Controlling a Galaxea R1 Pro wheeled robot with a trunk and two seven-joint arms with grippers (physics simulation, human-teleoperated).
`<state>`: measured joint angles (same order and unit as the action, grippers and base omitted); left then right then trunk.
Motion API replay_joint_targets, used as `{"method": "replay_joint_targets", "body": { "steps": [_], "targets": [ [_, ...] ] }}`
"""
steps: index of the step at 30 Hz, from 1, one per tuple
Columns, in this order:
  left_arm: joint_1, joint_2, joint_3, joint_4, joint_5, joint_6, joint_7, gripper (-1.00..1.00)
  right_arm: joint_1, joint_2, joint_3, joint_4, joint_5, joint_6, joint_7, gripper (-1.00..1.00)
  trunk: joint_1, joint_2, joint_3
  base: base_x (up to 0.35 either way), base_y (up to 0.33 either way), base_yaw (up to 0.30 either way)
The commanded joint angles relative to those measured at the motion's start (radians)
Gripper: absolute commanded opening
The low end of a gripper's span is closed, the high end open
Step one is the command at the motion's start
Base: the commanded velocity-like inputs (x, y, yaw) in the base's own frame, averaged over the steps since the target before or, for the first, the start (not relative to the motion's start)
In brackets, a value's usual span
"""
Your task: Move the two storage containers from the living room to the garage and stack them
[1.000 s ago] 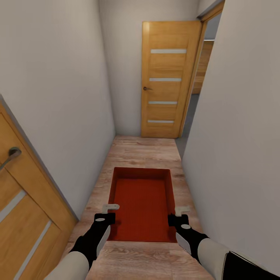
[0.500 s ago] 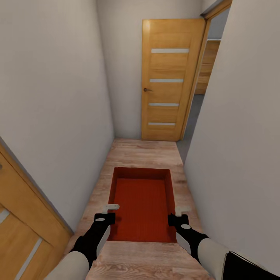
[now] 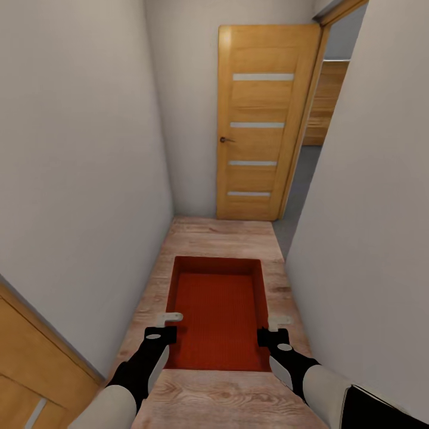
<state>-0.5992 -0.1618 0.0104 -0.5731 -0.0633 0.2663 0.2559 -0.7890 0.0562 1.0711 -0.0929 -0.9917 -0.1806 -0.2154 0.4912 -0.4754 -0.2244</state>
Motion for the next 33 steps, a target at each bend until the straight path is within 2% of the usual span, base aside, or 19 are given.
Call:
{"method": "replay_joint_targets", "body": {
  "steps": [1, 33],
  "targets": [
    [-0.001, 0.001, 0.003, -0.002, -0.018, 0.01, 0.006, -1.0, -0.001, -0.006, -0.007, 0.004, -0.008, -0.005, -0.004, -1.0, 0.001, -0.002, -0.002, 0.322, 0.0, 0.0],
    [-0.001, 0.001, 0.003, -0.002, -0.018, 0.01, 0.006, -1.0, -0.001, -0.006, -0.007, 0.005, -0.008, -0.005, -0.004, -1.0, 0.001, -0.002, -0.002, 0.322, 0.0, 0.0]
  ]
}}
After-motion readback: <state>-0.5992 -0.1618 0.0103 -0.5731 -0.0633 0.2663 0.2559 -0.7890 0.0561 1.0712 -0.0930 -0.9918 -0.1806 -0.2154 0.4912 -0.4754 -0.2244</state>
